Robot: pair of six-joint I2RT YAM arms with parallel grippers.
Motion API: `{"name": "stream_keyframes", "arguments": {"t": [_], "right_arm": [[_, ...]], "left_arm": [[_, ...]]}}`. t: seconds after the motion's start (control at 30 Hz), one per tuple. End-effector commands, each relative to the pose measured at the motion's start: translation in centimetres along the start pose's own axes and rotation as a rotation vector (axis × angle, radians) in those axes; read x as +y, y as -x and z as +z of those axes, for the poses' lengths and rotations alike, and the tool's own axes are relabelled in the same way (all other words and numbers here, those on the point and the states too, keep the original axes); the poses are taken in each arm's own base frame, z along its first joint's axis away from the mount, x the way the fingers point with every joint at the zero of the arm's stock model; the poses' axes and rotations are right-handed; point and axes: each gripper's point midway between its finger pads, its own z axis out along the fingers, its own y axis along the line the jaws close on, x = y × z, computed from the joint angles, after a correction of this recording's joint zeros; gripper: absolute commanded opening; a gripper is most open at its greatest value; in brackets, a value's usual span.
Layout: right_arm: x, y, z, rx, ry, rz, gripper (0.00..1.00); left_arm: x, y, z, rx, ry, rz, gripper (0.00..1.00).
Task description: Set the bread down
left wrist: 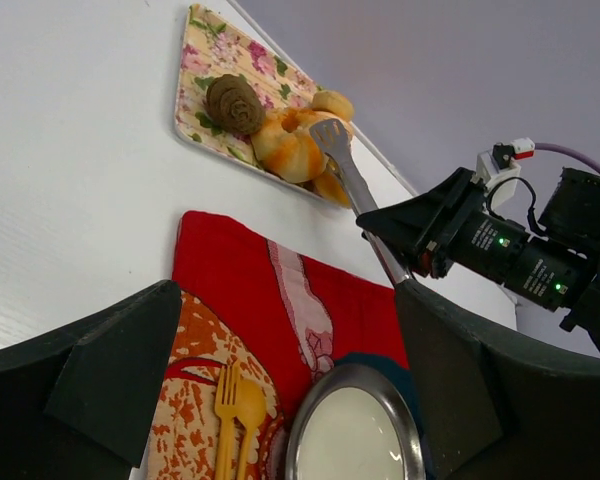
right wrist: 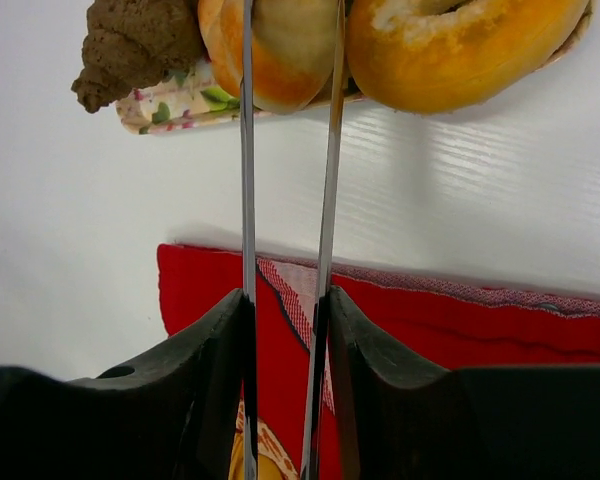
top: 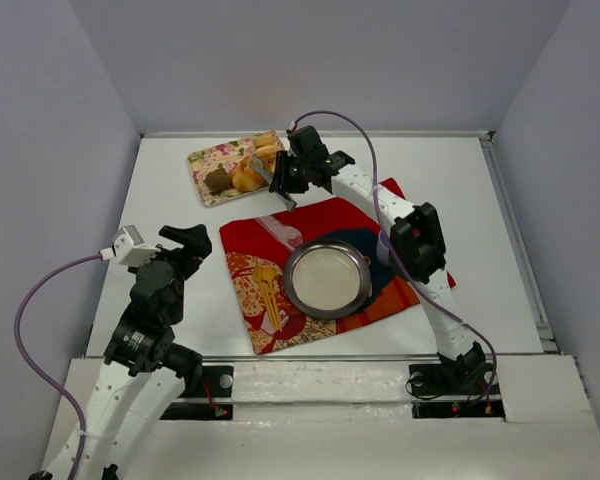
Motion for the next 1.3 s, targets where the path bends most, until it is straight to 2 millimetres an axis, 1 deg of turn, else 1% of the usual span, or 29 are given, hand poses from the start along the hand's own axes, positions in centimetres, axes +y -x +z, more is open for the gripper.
{"name": "stream_keyframes", "arguments": {"t": [0.0, 0.07, 0.1, 0.13, 0.23, 0.27, 0.3, 0.33, 0.4, 0.43, 0.47, 0.5, 0.53, 0.57, 0.6, 0.63, 0.67, 0.7, 0.8, 0.83, 0.9, 0.93, 0.97, 1.03, 1.07, 1.13, 1.17, 1.2, 1.27], "right_arm": [[2.9, 3.3, -2.4, -0.094, 0.053, -0.045, 0.16], [3.2, 4.1, -3.2, -0.121, 0.051, -0.064, 0.1], [3.9, 5.0, -4.3, -0.15, 0.064, -0.074, 0.08], [4.2, 5.6, -4.9, -0.17, 0.068, -0.082, 0.07], [5.4, 7.1, -6.8, -0.23, 0.096, -0.117, 0.07], [6.1, 8.1, -8.3, -0.268, 0.11, -0.133, 0.07], [6.4, 8.5, -9.1, -0.287, 0.114, -0.138, 0.07], [7.2, 9.5, -11.1, -0.326, 0.125, -0.145, 0.07], [6.8, 9.4, -12.2, -0.344, 0.106, -0.151, 0.07], [7.6, 10.5, -14.7, -0.397, 0.119, -0.158, 0.07], [6.9, 9.8, -14.7, -0.392, 0.104, -0.159, 0.07], [6.9, 9.5, -15.4, -0.398, 0.104, -0.161, 0.07], [7.7, 10.0, -18.3, -0.435, 0.125, -0.166, 0.07], [6.6, 8.3, -17.8, -0.407, 0.115, -0.166, 0.07], [7.8, 9.4, -20.3, -0.46, 0.147, -0.174, 0.07], [6.2, 7.1, -19.6, -0.414, 0.123, -0.168, 0.07], [5.9, 6.2, -20.5, -0.41, 0.128, -0.164, 0.07], [5.0, 4.2, -22.3, -0.4, 0.127, -0.163, 0.07], [3.7, -0.1, -25.1, -0.356, 0.158, -0.132, 0.07], [2.6, -3.0, -27.0, -0.336, 0.172, -0.111, 0.07], [2.0, -6.3, -29.0, -0.294, 0.213, -0.067, 0.07], [2.3, -7.7, -31.9, -0.297, 0.255, -0.061, 0.07], [1.2, -9.6, -31.9, -0.265, 0.24, 0.0, 0.07], [0.5, -10.5, -33.4, -0.287, 0.232, 0.056, 0.07], [0.2, -11.6, -34.2, -0.29, 0.251, 0.098, 0.07], [-0.2, -13.2, -34.3, -0.257, 0.266, 0.122, 0.07], [-0.5, -14.8, -34.1, -0.199, 0.27, 0.136, 0.07], [-0.8, -15.2, -33.9, -0.182, 0.257, 0.14, 0.07], [-0.6, -18.1, -33.1, -0.03, 0.288, 0.141, 0.07]], "left_arm": [[-0.1, 0.7, 0.1, -0.042, -0.003, -0.029, 0.99], [-0.1, 0.7, 0.1, -0.042, -0.003, -0.029, 0.99], [-0.1, 0.8, 0.1, -0.044, -0.002, -0.029, 0.99], [-0.1, 0.8, 0.1, -0.045, -0.001, -0.029, 0.99], [-0.1, 0.8, 0.1, -0.045, 0.001, -0.03, 0.99], [-0.1, 0.9, 0.1, -0.046, 0.0, -0.032, 0.99], [-0.1, 0.8, 0.1, -0.045, 0.001, -0.033, 0.99], [-0.1, 0.9, 0.1, -0.046, 0.002, -0.034, 0.99], [0.0, 0.9, 0.0, -0.046, 0.002, -0.036, 0.99], [-0.1, 0.9, 0.0, -0.047, 0.001, -0.037, 0.99], [-0.1, 0.9, 0.0, -0.048, 0.0, -0.039, 0.99], [0.0, 0.9, 0.0, -0.046, 0.002, -0.036, 0.99], [-0.1, 0.9, 0.0, -0.048, 0.0, -0.041, 0.99], [0.0, 0.8, 0.0, -0.046, 0.002, -0.038, 0.99], [0.0, 0.8, 0.0, -0.046, 0.002, -0.039, 0.99], [0.0, 0.9, 0.0, -0.047, 0.001, -0.04, 0.99], [0.0, 0.9, 0.0, -0.047, 0.001, -0.041, 0.99], [0.0, 0.8, 0.0, -0.044, 0.002, -0.038, 0.99], [-0.1, 0.8, 0.0, -0.044, 0.0, -0.037, 0.99], [-0.1, 0.8, 0.1, -0.043, 0.001, -0.038, 0.99], [-0.1, 0.6, 0.1, -0.039, 0.001, -0.035, 0.99], [-0.1, 0.7, 0.2, -0.041, 0.001, -0.037, 0.99], [-0.1, 0.5, 0.3, -0.037, 0.003, -0.033, 0.99], [-0.3, 0.5, 0.4, -0.035, -0.001, -0.033, 0.99], [-0.2, 0.5, 0.4, -0.034, 0.002, -0.025, 0.99], [0.1, 0.2, 0.6, -0.029, 0.023, -0.022, 0.99], [0.2, 0.2, 0.7, -0.027, 0.025, -0.022, 0.99], [0.0, 0.2, 0.7, -0.026, 0.019, -0.02, 0.99], [-0.2, 0.1, 0.7, -0.023, 0.01, -0.018, 0.99]]}}
